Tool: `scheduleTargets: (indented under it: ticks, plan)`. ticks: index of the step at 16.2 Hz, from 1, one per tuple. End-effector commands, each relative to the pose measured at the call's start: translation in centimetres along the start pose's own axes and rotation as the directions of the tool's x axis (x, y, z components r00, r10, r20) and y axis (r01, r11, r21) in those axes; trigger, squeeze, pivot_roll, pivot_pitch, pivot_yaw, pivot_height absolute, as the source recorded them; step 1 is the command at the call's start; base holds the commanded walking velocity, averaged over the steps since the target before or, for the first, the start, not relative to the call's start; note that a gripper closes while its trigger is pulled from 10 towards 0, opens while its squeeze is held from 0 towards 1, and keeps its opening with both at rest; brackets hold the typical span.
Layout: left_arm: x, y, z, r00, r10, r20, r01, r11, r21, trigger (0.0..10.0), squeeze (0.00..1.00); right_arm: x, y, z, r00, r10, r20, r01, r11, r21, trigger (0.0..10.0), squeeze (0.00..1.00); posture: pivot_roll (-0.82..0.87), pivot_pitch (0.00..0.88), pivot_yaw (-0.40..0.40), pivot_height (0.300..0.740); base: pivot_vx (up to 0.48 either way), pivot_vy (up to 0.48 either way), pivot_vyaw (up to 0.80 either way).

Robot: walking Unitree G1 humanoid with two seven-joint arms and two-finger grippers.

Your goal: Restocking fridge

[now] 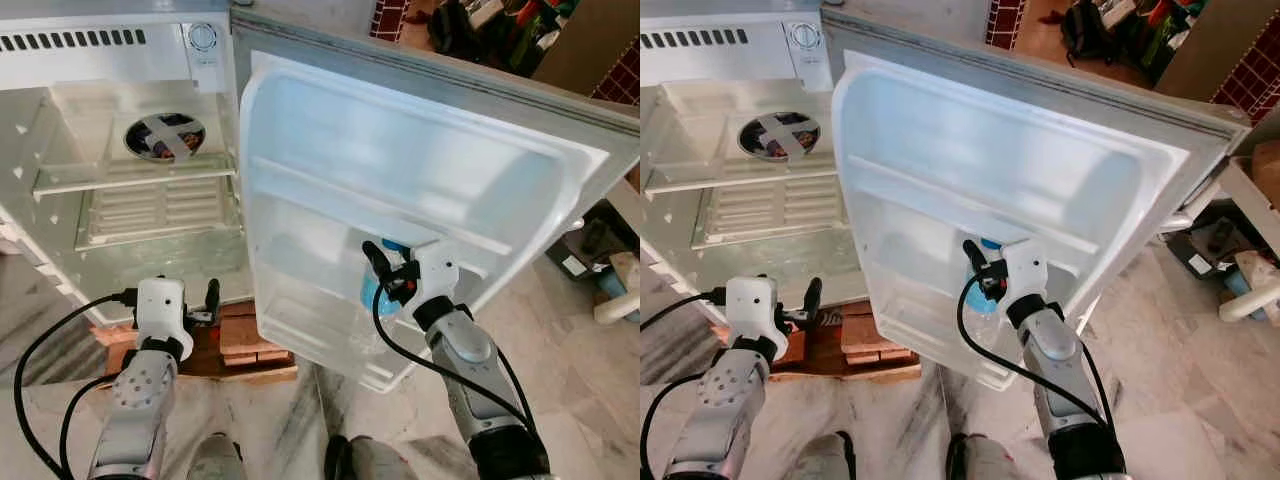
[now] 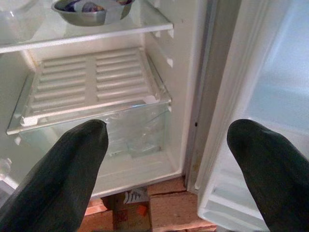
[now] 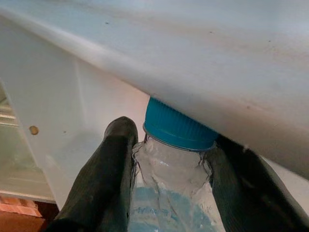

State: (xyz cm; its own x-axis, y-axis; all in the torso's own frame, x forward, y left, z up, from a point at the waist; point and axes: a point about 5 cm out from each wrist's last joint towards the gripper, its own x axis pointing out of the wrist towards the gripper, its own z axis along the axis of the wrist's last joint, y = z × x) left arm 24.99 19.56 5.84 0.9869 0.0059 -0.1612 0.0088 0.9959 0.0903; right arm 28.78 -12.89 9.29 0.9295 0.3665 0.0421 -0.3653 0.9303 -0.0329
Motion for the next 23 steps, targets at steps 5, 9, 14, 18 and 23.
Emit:
scheduleTargets:
  ticks: [5, 9, 14, 18, 23]
  plan:
    - [-0.4, -0.9, 0.1, 0.998, -0.064, -0.019, 0.064, 0.998, -0.021, 10.0, 0.00, -0.1, 0.0, 0.6, 0.999, -0.011, 0.031, 0.011, 1.000, -0.005, 10.0, 0.00, 0.08, 0.164, -0.076, 0.666, 0.000, 0.000, 0.00]
    - [-0.3, -0.9, 0.2, 0.998, -0.057, -0.023, 0.057, 0.998, -0.016, 10.0, 0.00, -0.2, -0.1, 0.6, 0.999, -0.015, 0.029, 0.015, 1.000, -0.007, 10.0, 0.00, 0.08, 0.174, -0.077, 0.611, 0.000, 0.000, 0.00]
    - [-0.3, -0.9, 0.3, 0.998, -0.052, -0.019, 0.052, 0.999, -0.015, 10.0, 0.00, 0.1, 0.2, 0.7, 1.000, -0.008, 0.030, 0.009, 1.000, -0.011, 10.0, 0.00, 0.08, 0.172, -0.078, 0.593, 0.000, 0.000, 0.00]
    - [-0.4, -0.9, 0.4, 0.999, -0.042, -0.008, 0.042, 0.999, -0.026, 10.0, 0.00, 0.7, 0.1, 0.9, 0.999, -0.014, 0.041, 0.015, 0.999, -0.033, 10.0, 0.00, 0.09, 0.172, -0.071, 0.593, 0.000, 0.000, 0.00]
    - [-0.3, -0.9, 0.2, 0.999, -0.050, -0.008, 0.049, 0.998, -0.035, 10.0, 0.00, 1.2, -0.5, 1.2, 0.997, -0.060, 0.058, 0.064, 0.995, -0.077, 10.0, 0.00, 0.08, 0.168, -0.068, 0.593, 0.000, 0.000, 0.00]
